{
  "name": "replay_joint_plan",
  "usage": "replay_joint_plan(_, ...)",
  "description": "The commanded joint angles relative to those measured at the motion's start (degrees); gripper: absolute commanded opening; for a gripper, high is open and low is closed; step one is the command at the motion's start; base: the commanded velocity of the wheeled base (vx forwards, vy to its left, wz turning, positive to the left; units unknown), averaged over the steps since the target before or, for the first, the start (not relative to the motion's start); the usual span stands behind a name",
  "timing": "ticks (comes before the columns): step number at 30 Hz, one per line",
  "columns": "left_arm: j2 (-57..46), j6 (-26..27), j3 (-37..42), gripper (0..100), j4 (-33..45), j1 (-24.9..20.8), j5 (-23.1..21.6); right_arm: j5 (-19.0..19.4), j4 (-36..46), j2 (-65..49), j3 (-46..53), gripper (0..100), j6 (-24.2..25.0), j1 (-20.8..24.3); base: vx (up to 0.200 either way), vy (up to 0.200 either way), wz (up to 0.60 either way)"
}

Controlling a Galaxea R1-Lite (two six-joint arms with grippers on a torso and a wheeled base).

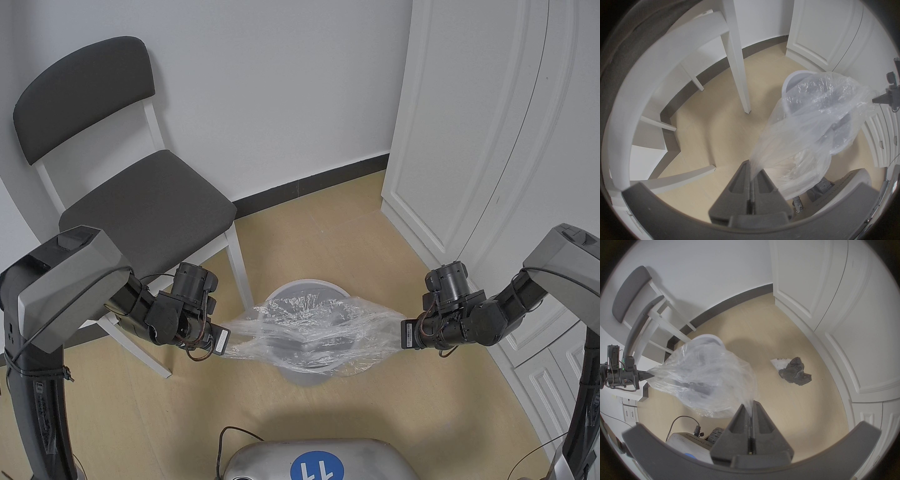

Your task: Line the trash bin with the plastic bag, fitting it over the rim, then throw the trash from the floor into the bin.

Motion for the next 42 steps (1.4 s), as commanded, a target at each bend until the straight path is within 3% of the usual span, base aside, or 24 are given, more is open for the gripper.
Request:
replay_joint_plan(1,3.72,-0.73,-2.18,0,-0.16,0.13,0.3,-1.16,-0.06,4.85,-2.27,0,1.29,0.6,0.0,0.0,0.0)
replay_joint_plan(7,5.74,-5.56,-6.4,0,-0.16,0.22,0.57,-2.57,0.03,7.05,-5.26,0,4.63,0.87,0.0,0.0,0.0)
replay_joint_plan(11,7.76,-8.99,-10.0,0,0.01,0.13,3.29,-2.57,0.12,8.11,-7.28,0,6.91,0.95,0.0,0.0,0.0)
replay_joint_plan(17,9.78,-11.01,-13.16,0,0.63,0.31,4.17,-2.66,0.21,9.34,-9.92,0,9.9,0.87,0.0,0.0,0.0)
replay_joint_plan(22,10.04,-14.0,-16.68,0,4.41,0.83,4.17,-2.66,0.03,8.19,-10.71,0,11.22,0.43,0.0,0.0,0.0)
replay_joint_plan(31,11.89,-21.12,-25.03,0,7.66,1.8,4.26,-2.74,0.03,6.88,-15.9,0,18.87,0.08,0.0,0.0,0.0)
replay_joint_plan(37,13.38,-25.6,-31.18,0,11.97,1.89,4.7,-2.74,0.03,7.14,-18.09,0,21.33,-0.01,0.0,0.0,0.0)
replay_joint_plan(42,13.38,-27.53,-33.2,0,13.46,1.98,5.49,-4.32,0.12,6.88,-20.12,0,23.52,-0.63,0.0,0.0,0.0)
